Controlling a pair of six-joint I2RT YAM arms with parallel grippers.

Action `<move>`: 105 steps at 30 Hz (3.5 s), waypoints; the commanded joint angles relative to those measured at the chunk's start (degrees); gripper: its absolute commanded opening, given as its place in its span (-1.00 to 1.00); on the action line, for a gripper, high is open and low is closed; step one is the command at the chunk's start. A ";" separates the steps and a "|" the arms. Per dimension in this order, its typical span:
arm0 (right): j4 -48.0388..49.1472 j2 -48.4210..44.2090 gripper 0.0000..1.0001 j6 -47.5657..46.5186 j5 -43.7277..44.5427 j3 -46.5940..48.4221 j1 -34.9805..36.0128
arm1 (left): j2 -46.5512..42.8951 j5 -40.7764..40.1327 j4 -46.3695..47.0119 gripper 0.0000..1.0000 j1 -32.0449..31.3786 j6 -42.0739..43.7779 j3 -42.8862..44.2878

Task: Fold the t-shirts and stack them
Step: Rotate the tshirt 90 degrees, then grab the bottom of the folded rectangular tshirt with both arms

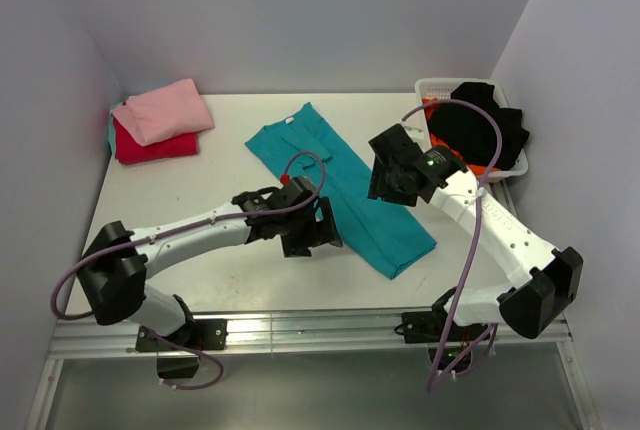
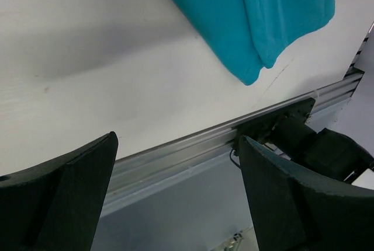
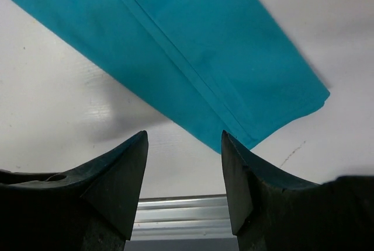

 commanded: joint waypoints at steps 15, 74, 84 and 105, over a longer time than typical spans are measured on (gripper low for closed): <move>-1.72 -10.03 0.21 0.91 1.15 -10.20 -3.34 | 27.30 3.90 1.70 0.63 -5.97 -4.82 16.91; 13.13 -21.37 0.75 -3.76 -29.52 -30.06 -6.00 | 7.62 -17.01 -20.80 0.99 1.68 -5.88 -1.99; 22.18 -19.70 0.73 9.95 -30.23 -37.62 12.46 | -2.22 -11.13 -22.31 0.93 -1.04 -8.42 -3.81; 32.64 -10.56 0.54 13.30 -29.70 -45.36 15.02 | 2.61 -5.41 -10.35 0.19 -9.92 -14.22 -13.14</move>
